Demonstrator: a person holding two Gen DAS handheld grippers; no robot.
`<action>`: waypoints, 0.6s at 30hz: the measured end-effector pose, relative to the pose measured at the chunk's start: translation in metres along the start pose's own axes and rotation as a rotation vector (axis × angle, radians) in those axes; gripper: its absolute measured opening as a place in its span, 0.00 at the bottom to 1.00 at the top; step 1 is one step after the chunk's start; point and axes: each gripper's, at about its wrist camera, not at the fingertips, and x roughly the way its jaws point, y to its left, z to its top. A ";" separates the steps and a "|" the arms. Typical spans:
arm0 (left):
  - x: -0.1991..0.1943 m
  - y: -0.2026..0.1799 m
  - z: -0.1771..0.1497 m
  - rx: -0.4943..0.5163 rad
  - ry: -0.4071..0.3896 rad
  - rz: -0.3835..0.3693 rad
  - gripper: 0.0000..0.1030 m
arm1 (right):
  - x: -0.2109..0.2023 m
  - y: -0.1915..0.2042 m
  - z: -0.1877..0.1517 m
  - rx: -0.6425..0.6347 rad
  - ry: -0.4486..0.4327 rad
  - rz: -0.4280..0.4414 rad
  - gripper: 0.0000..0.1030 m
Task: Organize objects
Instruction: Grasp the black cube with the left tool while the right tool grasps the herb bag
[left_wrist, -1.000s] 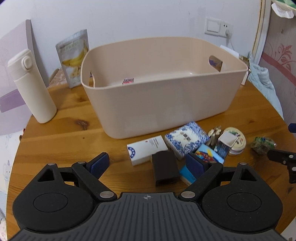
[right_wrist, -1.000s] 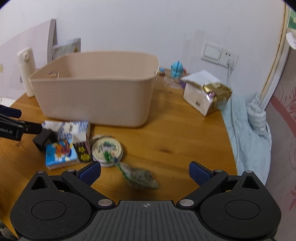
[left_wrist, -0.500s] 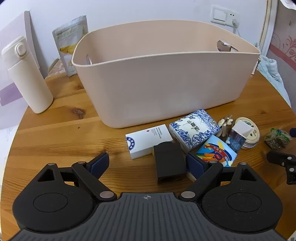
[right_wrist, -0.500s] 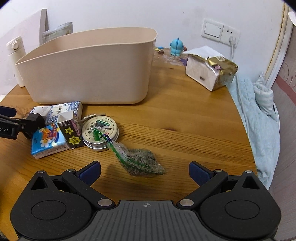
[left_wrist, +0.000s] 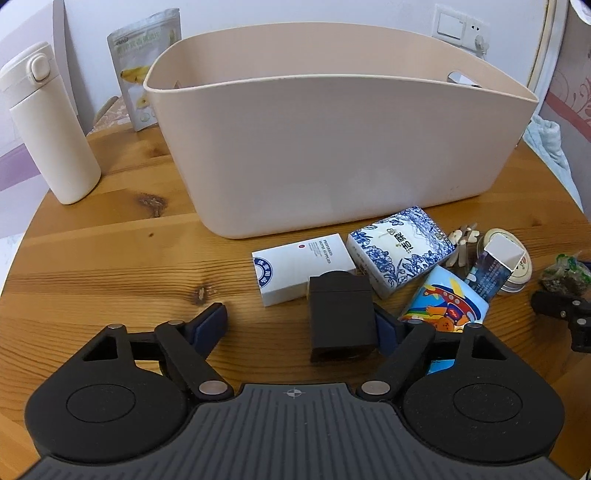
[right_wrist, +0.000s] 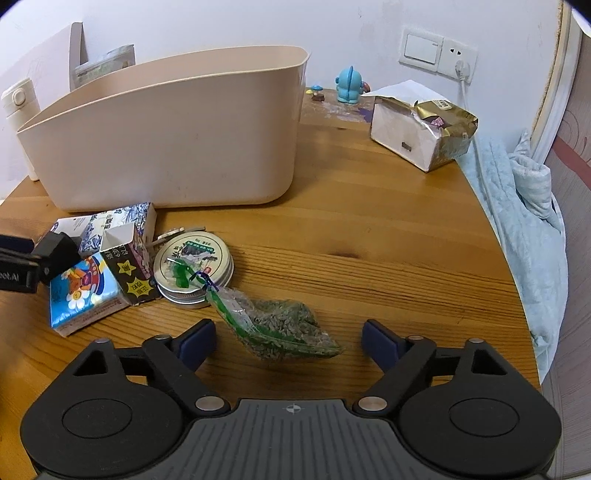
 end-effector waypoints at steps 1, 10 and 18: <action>0.000 0.000 0.000 -0.001 -0.002 -0.007 0.76 | -0.001 0.000 0.000 0.000 -0.002 0.000 0.78; -0.005 -0.003 -0.002 0.024 -0.031 -0.028 0.49 | -0.008 0.002 -0.001 0.005 -0.013 0.002 0.45; -0.007 -0.001 -0.001 0.031 -0.032 -0.030 0.31 | -0.015 0.005 -0.004 0.005 -0.036 0.005 0.41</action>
